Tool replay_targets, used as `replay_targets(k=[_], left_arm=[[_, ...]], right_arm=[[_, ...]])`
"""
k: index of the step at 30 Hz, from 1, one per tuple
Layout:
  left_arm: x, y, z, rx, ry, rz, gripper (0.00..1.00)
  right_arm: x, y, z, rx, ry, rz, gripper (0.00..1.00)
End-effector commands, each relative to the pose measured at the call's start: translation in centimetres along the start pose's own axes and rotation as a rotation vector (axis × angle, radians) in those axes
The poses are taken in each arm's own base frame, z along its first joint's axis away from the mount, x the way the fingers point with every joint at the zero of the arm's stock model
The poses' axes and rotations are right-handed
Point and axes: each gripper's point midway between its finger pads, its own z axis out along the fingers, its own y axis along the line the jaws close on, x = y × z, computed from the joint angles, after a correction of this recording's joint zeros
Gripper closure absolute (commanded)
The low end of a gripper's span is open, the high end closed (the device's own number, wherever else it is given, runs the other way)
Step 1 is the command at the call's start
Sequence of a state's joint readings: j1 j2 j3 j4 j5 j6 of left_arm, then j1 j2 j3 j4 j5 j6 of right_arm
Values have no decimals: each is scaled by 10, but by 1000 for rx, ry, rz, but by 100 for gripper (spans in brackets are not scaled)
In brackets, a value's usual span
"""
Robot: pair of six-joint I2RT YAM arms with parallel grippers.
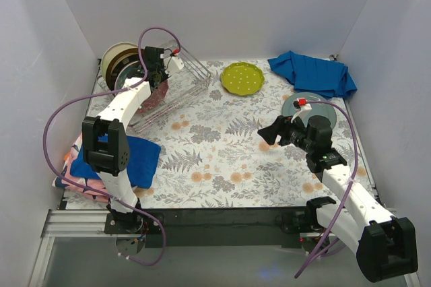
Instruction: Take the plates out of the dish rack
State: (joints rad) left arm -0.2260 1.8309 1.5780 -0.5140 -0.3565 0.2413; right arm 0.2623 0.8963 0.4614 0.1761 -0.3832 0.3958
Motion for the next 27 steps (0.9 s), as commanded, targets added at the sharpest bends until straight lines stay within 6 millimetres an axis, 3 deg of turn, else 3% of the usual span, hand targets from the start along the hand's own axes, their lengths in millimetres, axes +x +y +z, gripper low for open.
replay_targets(k=[1, 6, 27], left_arm=[[4, 2, -4, 14, 11, 14, 66], [11, -10, -5, 99, 63, 12, 66], [16, 14, -15, 16, 84, 20, 66]], right_arm=[[-11, 3, -1, -2, -37, -30, 23], [-11, 3, -2, 0, -40, -34, 23], [-13, 3, -2, 5, -41, -37, 23]])
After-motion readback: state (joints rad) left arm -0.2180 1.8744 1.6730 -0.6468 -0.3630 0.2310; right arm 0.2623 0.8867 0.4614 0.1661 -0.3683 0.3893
